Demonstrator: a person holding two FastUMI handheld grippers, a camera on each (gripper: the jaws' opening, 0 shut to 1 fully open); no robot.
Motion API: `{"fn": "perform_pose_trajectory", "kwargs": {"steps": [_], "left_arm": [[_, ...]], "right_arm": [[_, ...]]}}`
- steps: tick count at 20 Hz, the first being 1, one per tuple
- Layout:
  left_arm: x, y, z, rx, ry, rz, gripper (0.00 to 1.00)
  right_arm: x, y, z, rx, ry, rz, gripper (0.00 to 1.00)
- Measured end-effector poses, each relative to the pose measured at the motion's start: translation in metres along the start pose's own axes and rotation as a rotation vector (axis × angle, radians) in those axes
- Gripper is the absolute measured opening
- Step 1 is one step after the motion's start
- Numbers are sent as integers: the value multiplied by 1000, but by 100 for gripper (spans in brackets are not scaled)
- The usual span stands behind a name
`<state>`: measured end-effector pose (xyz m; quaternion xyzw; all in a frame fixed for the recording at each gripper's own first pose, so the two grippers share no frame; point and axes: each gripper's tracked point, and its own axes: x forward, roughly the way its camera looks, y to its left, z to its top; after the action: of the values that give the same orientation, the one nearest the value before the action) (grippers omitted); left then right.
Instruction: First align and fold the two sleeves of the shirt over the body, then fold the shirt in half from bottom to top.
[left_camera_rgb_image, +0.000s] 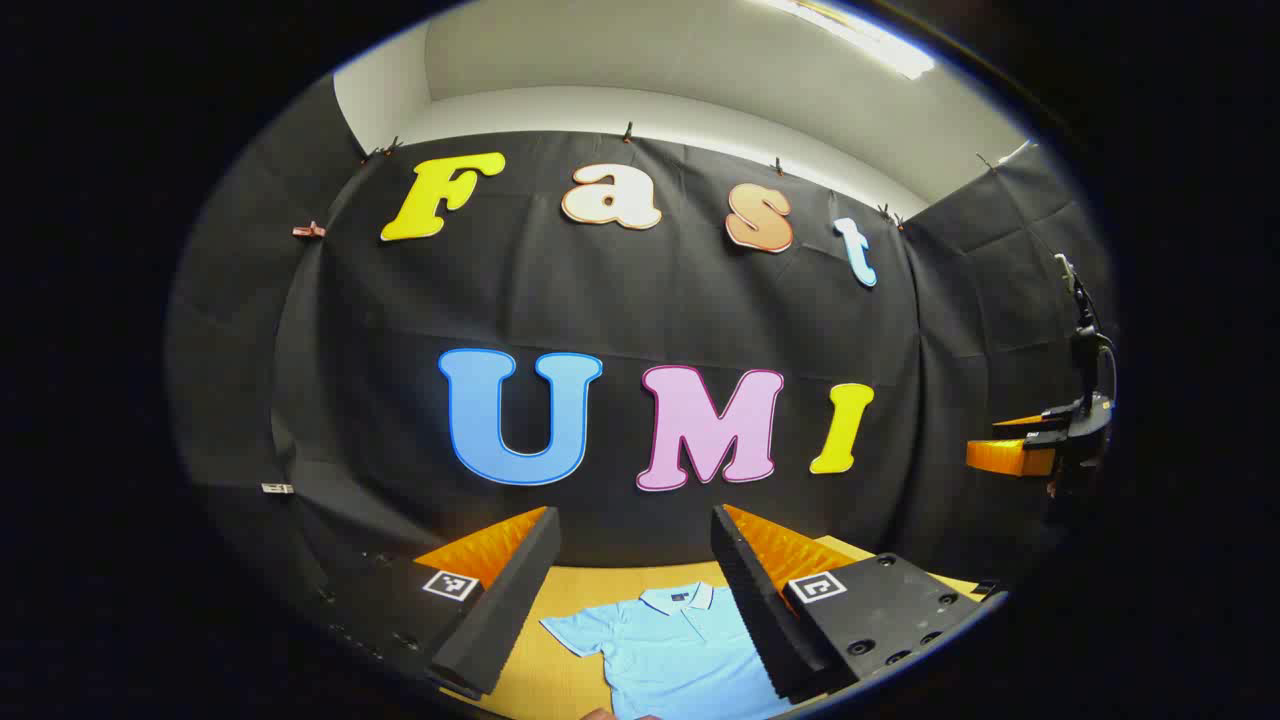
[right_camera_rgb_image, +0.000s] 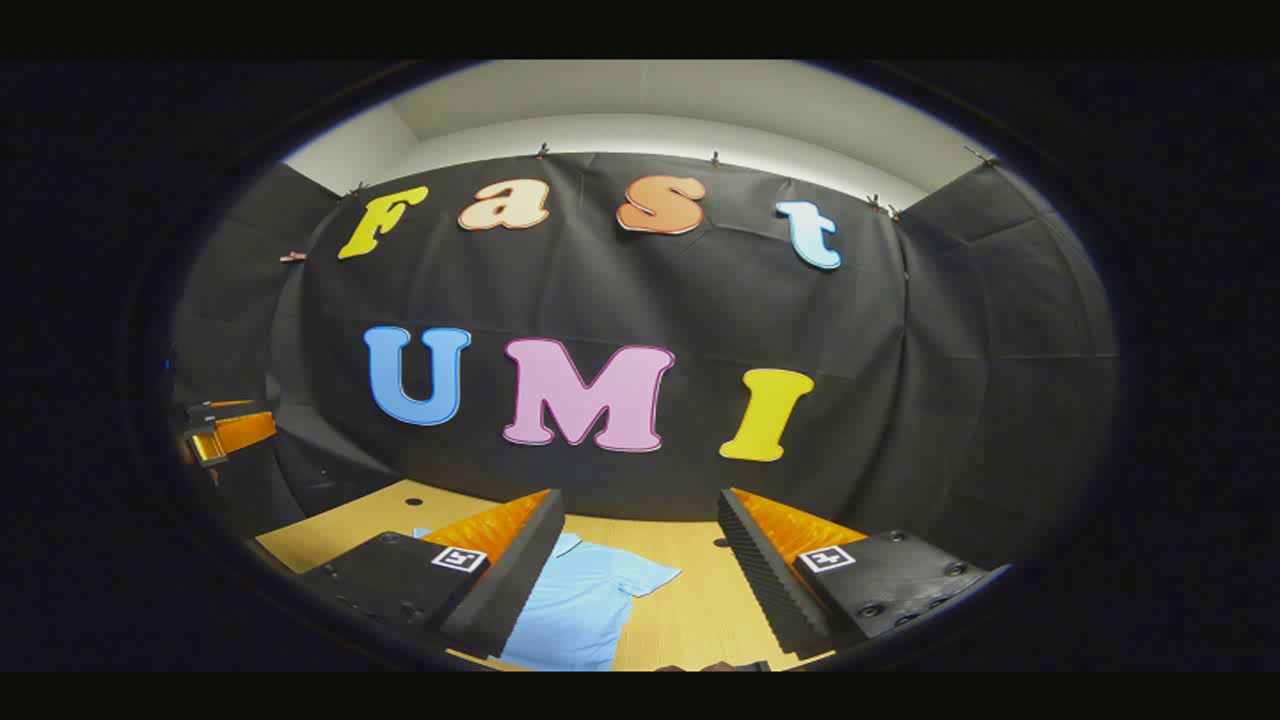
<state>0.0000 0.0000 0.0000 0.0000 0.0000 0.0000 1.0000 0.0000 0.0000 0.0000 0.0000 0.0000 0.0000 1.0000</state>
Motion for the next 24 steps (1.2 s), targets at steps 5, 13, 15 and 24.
{"fn": "perform_pose_trajectory", "kwargs": {"steps": [5, 13, 15, 24], "left_arm": [[-4, 10, 1, 18, -9, 12, 96], [-13, 27, 1, 10, -8, 27, 96], [-16, 31, 2, 10, -10, 32, 96], [-18, 39, -6, -15, 4, 56, 96]], "right_arm": [[4, 10, 1, 0, -2, 8, 97], [1, 23, 2, -8, -4, 12, 97], [2, 25, 3, -14, -5, 11, 97], [43, 29, -21, 5, 73, 62, 97]]}}
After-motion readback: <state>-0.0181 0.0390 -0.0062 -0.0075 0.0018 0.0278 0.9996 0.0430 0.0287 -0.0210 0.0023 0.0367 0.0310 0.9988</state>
